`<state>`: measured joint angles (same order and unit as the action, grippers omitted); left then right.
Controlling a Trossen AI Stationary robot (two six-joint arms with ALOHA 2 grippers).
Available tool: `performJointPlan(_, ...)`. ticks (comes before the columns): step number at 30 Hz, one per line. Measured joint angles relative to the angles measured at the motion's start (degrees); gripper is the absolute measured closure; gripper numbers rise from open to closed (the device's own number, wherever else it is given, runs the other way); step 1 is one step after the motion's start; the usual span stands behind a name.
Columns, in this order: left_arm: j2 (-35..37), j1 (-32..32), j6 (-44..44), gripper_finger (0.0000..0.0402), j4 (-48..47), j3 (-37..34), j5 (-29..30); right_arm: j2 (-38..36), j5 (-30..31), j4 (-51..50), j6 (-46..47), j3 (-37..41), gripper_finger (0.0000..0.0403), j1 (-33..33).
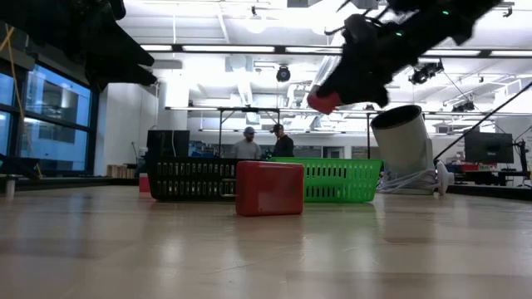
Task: Pick & Place Office items
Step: Put the right pink charger adapter into the black bin
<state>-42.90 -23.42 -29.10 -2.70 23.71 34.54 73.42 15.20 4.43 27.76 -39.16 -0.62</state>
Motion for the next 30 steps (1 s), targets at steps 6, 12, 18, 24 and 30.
performJointPlan(6, 0.0, 0.0, 0.0, 0.0198, 0.0, 0.0, 0.0, 9.8, -2.8, 0.1, -4.9, -9.4, 0.0254, 0.0)
performJointPlan(12, 0.0, 0.0, 0.0, 0.0198, 0.0, 0.0, 0.0, 19.6, -7.4, 0.1, -7.6, -18.3, 0.0255, 0.0)
performJointPlan(18, 0.0, 0.0, 0.0, 0.0198, 0.2, 0.0, 0.0, 27.0, -10.5, 0.0, -10.0, -26.3, 0.0255, 0.0)
performJointPlan(24, 0.0, 0.0, 0.0, 0.0198, 0.2, 0.0, 0.0, 30.1, -11.0, -1.3, -11.8, -30.0, 0.0255, -0.1)
performJointPlan(30, 0.0, 0.0, 0.0, 0.0198, 0.2, 0.0, 0.0, 30.1, -7.3, -4.3, -16.7, -30.1, 0.0255, -0.1)
